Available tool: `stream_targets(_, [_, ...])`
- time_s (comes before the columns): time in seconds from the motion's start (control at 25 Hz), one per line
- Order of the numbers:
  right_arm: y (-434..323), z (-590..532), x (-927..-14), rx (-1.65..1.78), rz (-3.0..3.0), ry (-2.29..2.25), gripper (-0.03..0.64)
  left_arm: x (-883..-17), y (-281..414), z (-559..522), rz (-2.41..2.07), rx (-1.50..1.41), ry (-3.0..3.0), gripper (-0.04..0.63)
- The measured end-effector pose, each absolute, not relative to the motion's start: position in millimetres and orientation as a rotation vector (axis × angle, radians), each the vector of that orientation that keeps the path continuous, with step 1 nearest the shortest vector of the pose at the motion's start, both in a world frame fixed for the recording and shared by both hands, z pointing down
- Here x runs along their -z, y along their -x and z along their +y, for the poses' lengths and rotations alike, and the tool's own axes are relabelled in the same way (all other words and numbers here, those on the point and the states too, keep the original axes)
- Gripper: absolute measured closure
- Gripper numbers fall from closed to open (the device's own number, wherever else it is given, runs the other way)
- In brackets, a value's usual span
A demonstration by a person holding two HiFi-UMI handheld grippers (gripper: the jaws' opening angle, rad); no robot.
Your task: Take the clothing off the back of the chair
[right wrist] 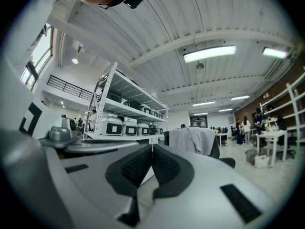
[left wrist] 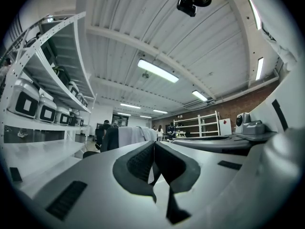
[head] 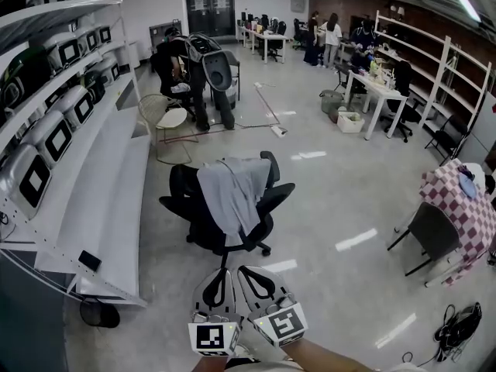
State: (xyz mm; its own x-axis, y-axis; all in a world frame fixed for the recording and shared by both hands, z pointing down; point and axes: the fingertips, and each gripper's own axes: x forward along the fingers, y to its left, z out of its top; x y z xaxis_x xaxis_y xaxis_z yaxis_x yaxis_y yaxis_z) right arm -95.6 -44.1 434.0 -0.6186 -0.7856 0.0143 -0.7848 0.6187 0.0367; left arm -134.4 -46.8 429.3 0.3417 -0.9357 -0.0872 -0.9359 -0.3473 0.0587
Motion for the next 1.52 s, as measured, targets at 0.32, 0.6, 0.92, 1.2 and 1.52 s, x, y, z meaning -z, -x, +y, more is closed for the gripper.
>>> stream_targets(0.32, [113.2, -57.9, -433.8, 0.088, -2.787, -1.400, 0.600, -432.9, 147.0, -67.5, 1.757, -0.208, 2.628, 0.589])
stream_targets(0.6, [105.1, -78.3, -441.4, 0.043, -2.762, -1.413, 0.600, -436.1, 145.9, -91.9, 1.770, -0.216, 2.639, 0.589])
stream_targets(0.92, [103.7, -121.6, -434.1, 0.053, -2.849, -1.309, 0.600, -440.8, 138.8, -130.0, 1.821, -0.181, 2.591, 0.589])
stream_targets(1.2, [90.2, -158.1, -428.9, 0.061, -2.884, -1.269, 0.600, -435.2, 133.3, -165.6, 1.891, -0.188, 2.532, 0.589])
stream_targets(1.52, [74.4, -194.0, -431.1, 0.035, -2.906, -1.220, 0.600, -432.1, 119.0, -198.2, 1.925, -0.171, 2.495, 0.589])
